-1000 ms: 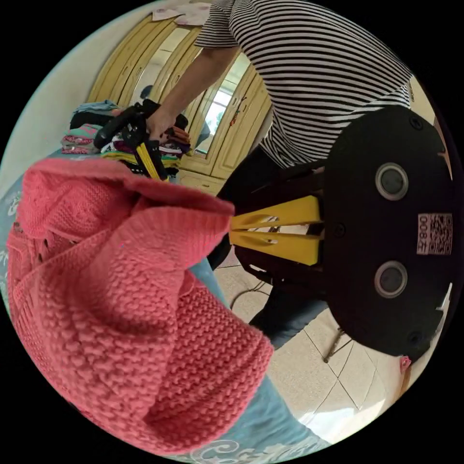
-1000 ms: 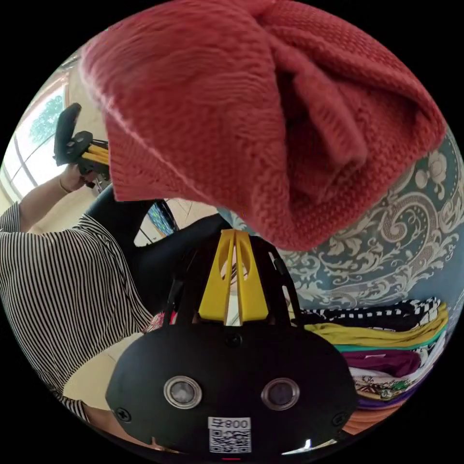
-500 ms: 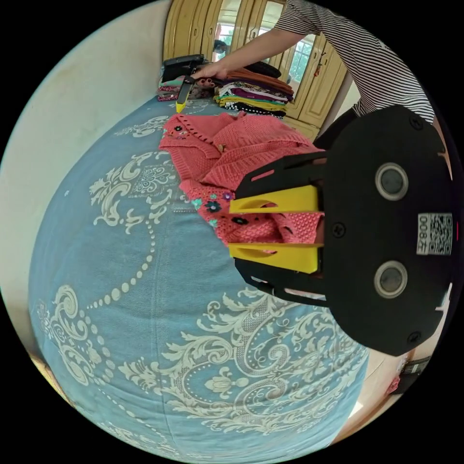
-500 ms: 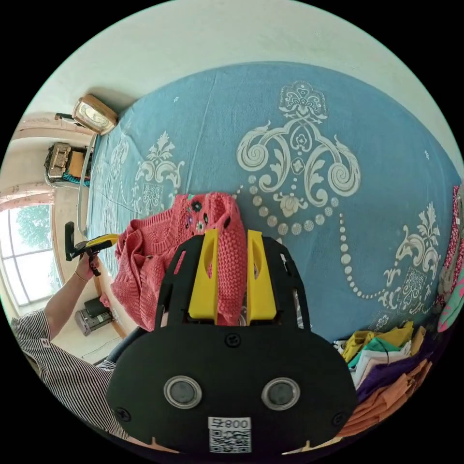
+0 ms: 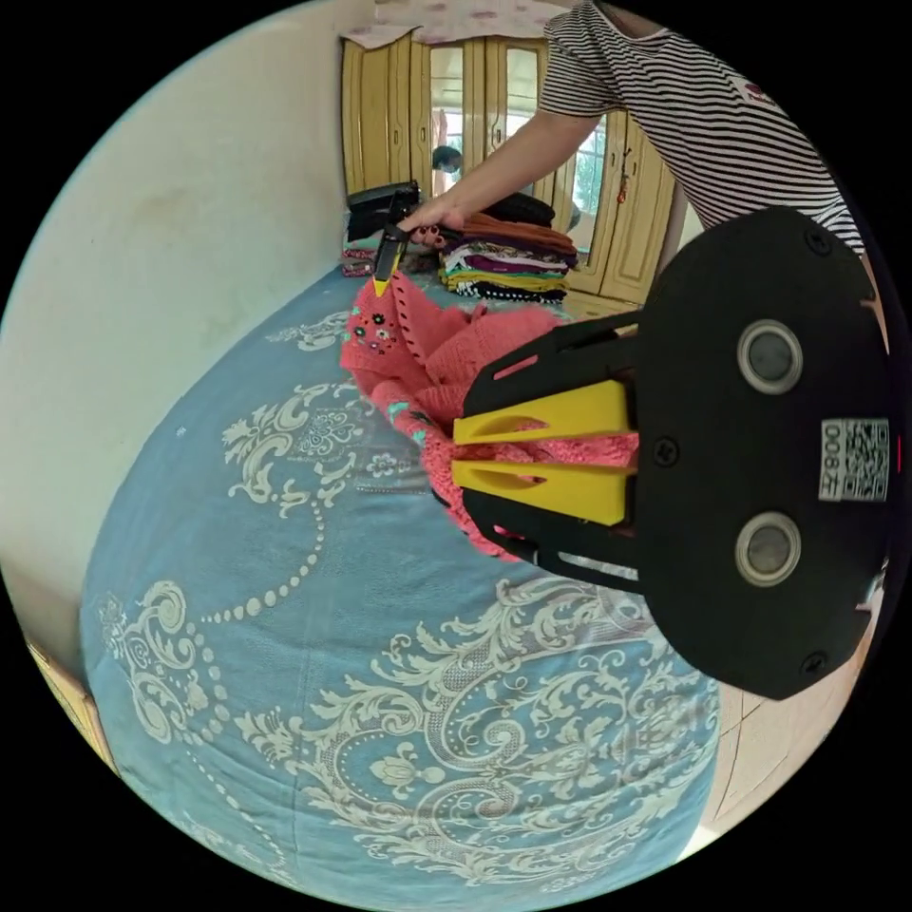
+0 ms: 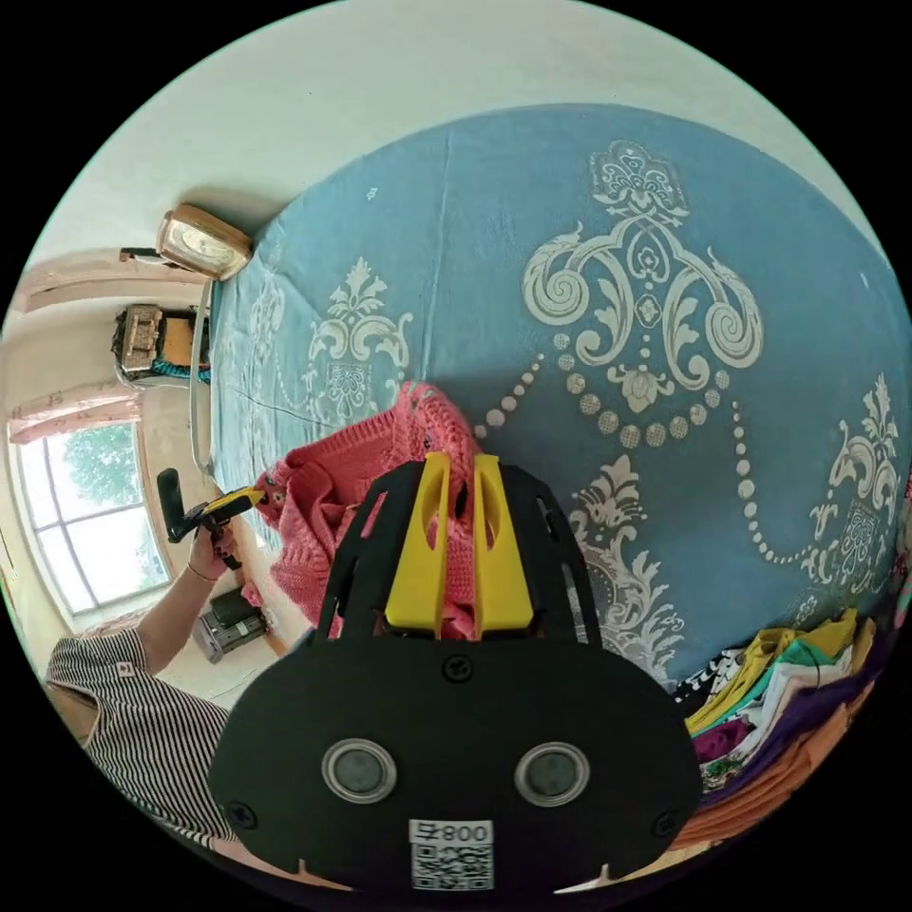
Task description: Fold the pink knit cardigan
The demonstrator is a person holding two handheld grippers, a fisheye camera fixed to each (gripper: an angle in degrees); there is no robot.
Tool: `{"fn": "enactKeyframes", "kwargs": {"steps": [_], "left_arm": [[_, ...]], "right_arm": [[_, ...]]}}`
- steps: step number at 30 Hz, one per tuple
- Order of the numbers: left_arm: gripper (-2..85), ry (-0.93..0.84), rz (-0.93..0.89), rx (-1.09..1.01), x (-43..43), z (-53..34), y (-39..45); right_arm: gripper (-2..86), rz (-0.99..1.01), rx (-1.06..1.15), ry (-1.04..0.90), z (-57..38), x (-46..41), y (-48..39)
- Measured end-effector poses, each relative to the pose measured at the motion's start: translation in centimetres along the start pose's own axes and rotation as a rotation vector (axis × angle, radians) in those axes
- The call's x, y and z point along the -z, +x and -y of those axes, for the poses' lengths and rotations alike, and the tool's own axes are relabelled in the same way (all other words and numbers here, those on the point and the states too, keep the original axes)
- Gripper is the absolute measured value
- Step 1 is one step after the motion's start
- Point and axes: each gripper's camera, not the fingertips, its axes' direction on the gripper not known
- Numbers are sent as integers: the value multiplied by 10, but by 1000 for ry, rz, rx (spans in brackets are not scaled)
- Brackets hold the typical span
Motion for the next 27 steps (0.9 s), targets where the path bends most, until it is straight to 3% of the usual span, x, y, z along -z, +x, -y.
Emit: {"fn": "enactKeyframes", "kwargs": {"steps": [11,27], "left_arm": [[27,274,-217,-159,274,-126,52],[28,833,-83,-339,567,-392,173]], "right_arm": [[24,228,106,366,-291,299,-94],[22,428,629,635,-584,578,-173]]}}
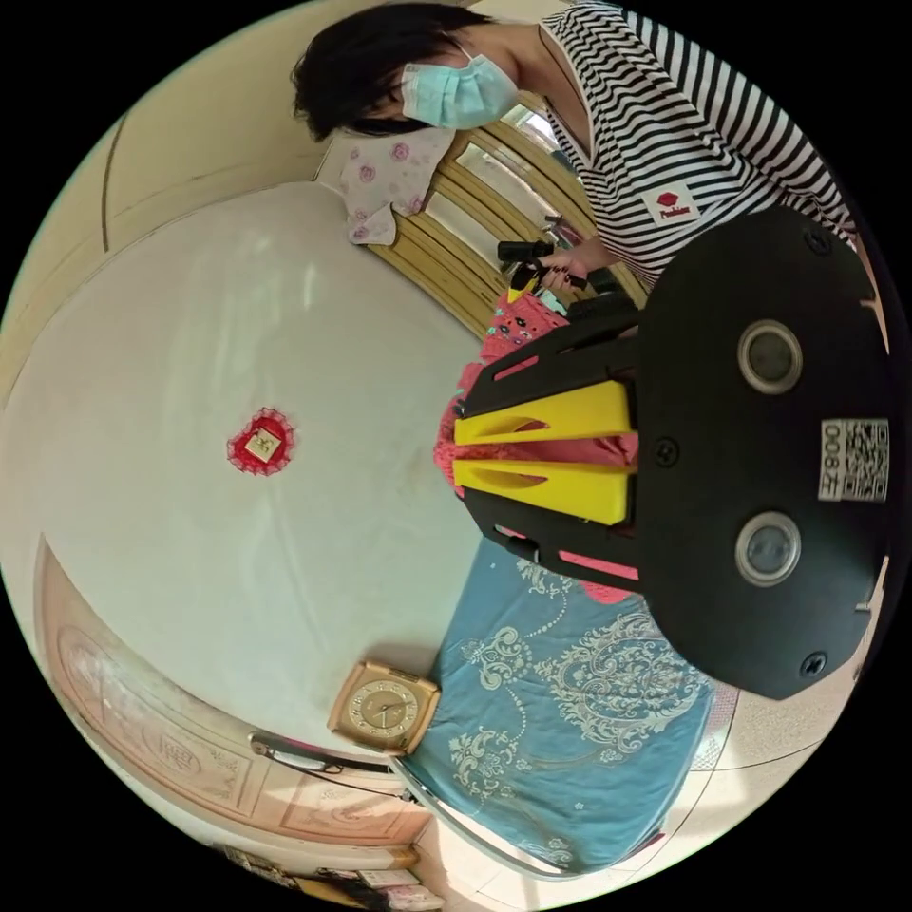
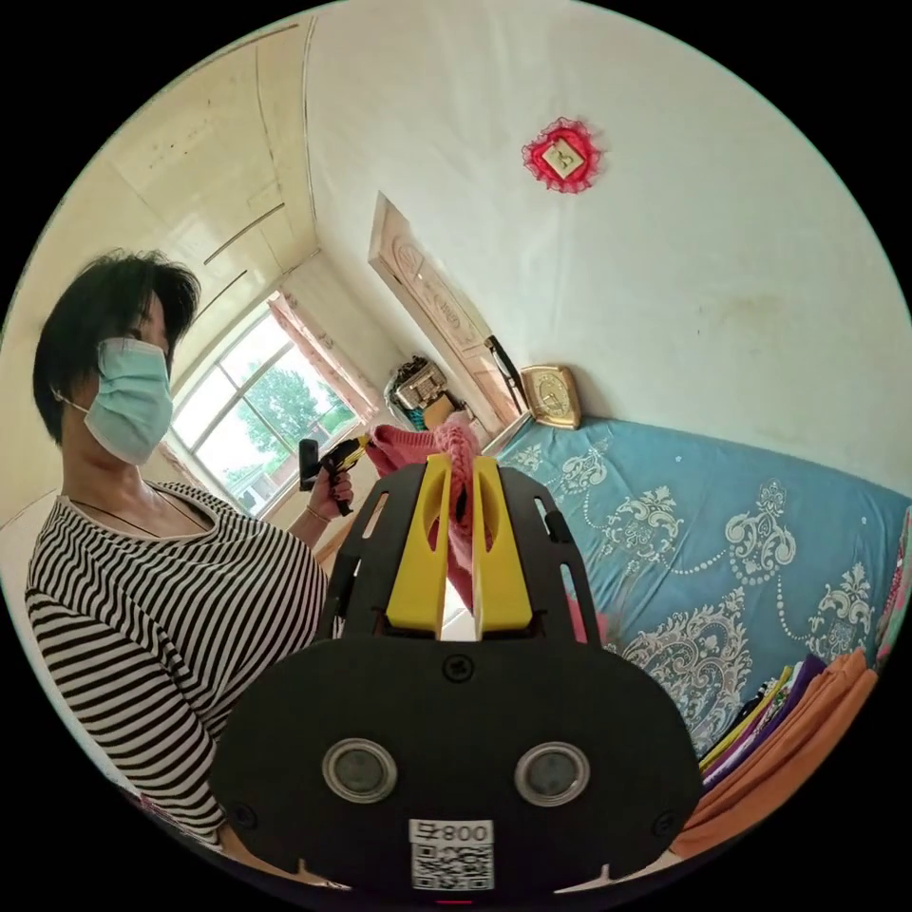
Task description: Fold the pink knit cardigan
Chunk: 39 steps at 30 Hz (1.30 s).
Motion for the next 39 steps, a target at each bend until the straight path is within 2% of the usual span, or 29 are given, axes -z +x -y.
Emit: {"fn": "enactKeyframes", "kwargs": {"steps": [5,11,18,22,27,31,32,33,35,39], "left_arm": [[27,157,53,-82,90,0,56],[25,265,127,-137,152,-5,94],[25,281,184,-176,158,10,100],[25,224,195,-163,120,37,69],[25,71,227,-140,20,95,-8],[22,-102,267,-61,-120,155,-113],[22,-152,325,-38,-163,166,-145],[22,-179,356,-25,-184,169,-161],[23,-304,424,42,-255,166,-221],[27,-451,320,108,-316,113,-297]], "right_arm": [[23,44,191,0,7,69,-85],[21,55,326,-12,5,116,-147],[22,54,376,-10,1,138,-174],[22,-3,356,-15,8,128,-165],[23,-175,274,-76,49,77,-99],[19,-350,150,-204,129,-14,22],[16,-406,73,-240,153,-47,67],[14,-429,50,-264,164,-64,89],[9,-644,-141,-343,190,-123,174],[8,-666,-336,-449,162,-191,265]]}}
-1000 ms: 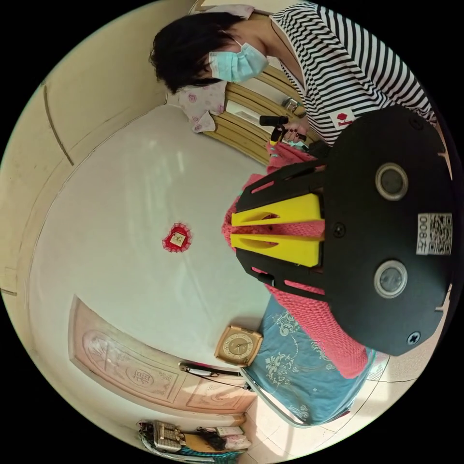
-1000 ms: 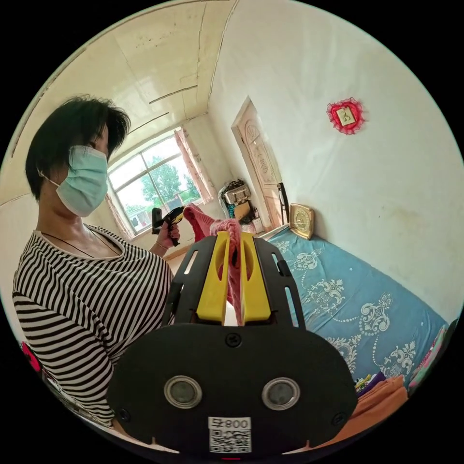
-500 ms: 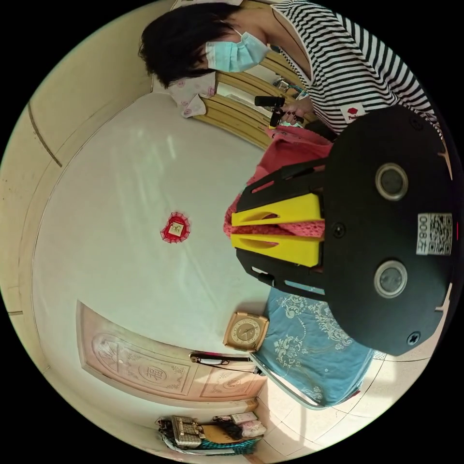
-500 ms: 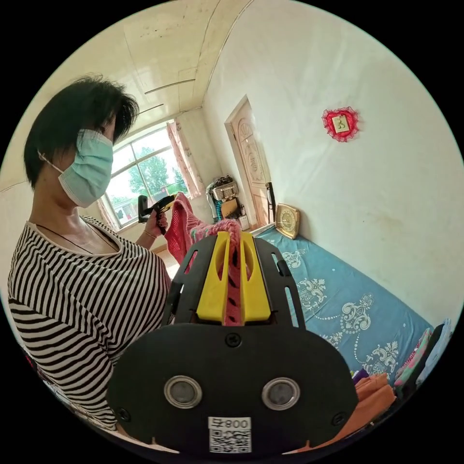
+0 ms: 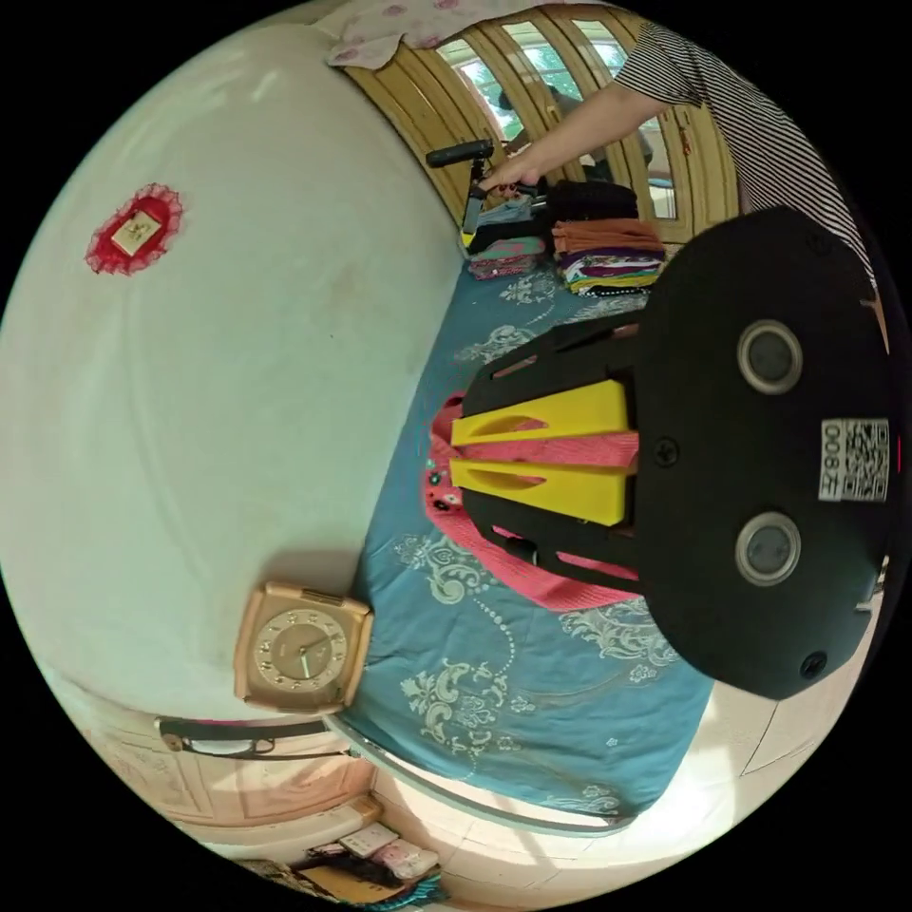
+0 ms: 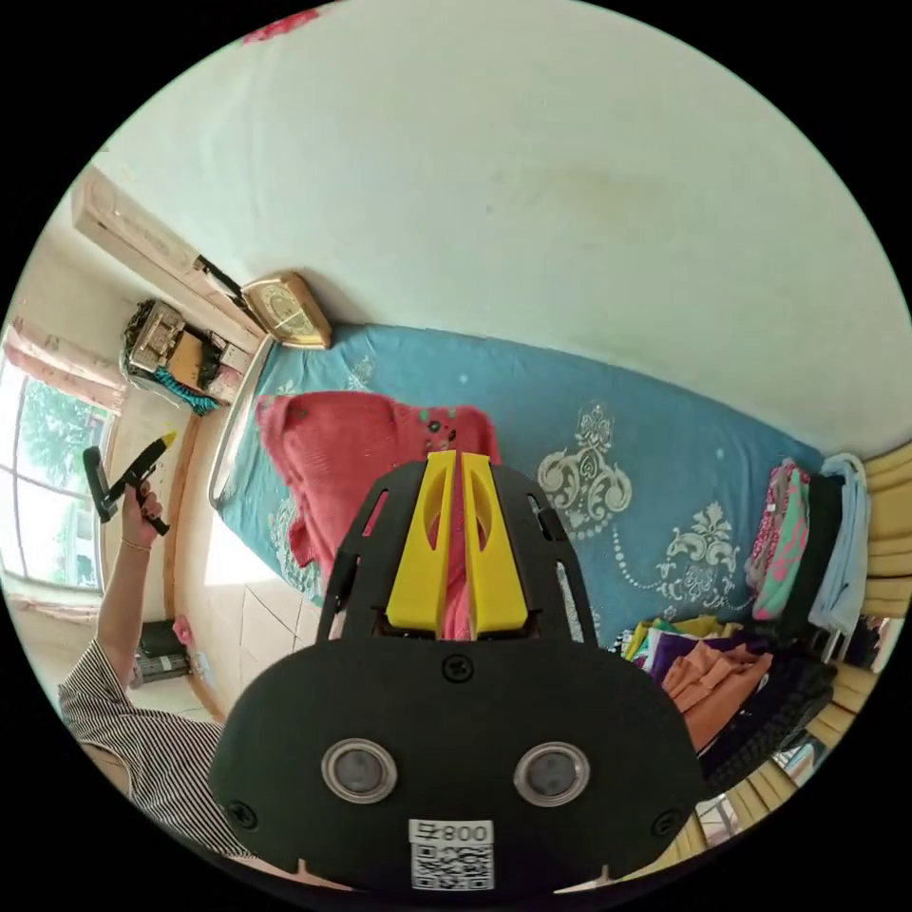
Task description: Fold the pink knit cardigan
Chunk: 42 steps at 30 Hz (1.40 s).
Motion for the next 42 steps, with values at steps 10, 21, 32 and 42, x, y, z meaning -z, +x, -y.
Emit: {"fn": "enactKeyframes", "kwargs": {"steps": [10,21,32,42], "left_arm": [[88,-621,-38,486,-219,-141,-174],[58,-880,183,374,-382,-130,-200],[11,-445,614,425,-290,-50,-274],[10,-613,258,369,-423,-132,-230]], "right_arm": [[29,259,-476,-475,-211,-305,69],[57,282,-704,-522,-310,-401,65],[62,185,-597,-478,-265,-492,60],[89,-11,-442,-500,-212,-595,66]]}}
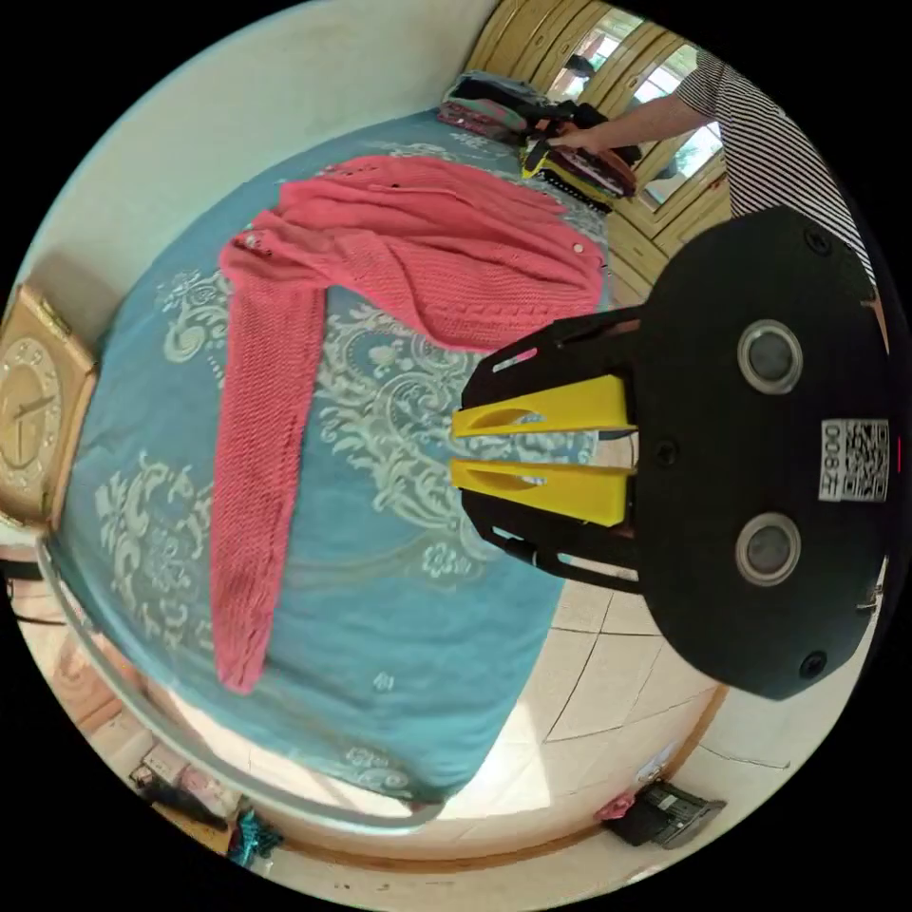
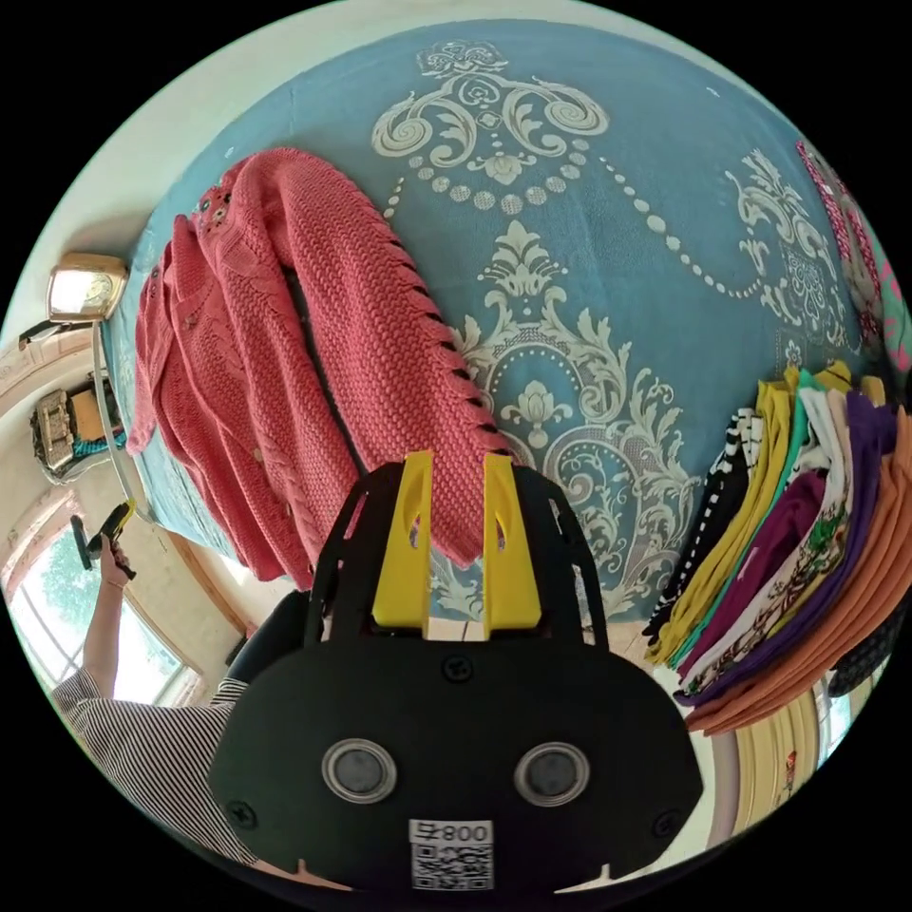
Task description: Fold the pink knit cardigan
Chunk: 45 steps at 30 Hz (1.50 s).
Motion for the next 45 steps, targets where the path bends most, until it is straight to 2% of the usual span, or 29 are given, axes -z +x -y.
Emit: {"fn": "enactKeyframes", "kwargs": {"steps": [5,10,12,15,18,20,23,27,29,35,38,41,45], "left_arm": [[11,-190,-251,-83,-121,-13,68],[16,-242,-286,-145,-163,-13,98],[19,-234,-281,-163,-166,-12,100],[23,-209,-257,-167,-167,-13,93],[28,-201,-243,-166,-174,-18,85],[38,-215,-229,-153,-188,-25,81],[63,-251,-241,-116,-212,-39,76],[88,-296,-289,-42,-244,-56,67],[100,-313,-329,25,-262,-65,61],[92,-316,-357,99,-290,-71,56],[87,-330,-348,66,-295,-69,58],[87,-331,-338,36,-293,-70,58],[87,-352,-277,4,-295,-75,58]], "right_arm": [[90,-127,67,-110,25,-79,-29],[48,-252,208,-167,22,-108,-64],[37,-307,248,-196,22,-104,-70],[29,-450,260,-120,25,-59,-62],[25,-513,135,-1,42,10,-23],[19,-450,-4,110,58,60,12],[17,-382,-127,182,72,80,33],[30,-298,-55,211,68,40,12],[43,-134,75,129,52,-25,-18],[75,76,284,-256,-29,-218,-97],[91,111,262,-353,-63,-270,-103],[101,162,199,-370,-84,-290,-91],[109,122,171,-349,-100,-298,-78]]}}
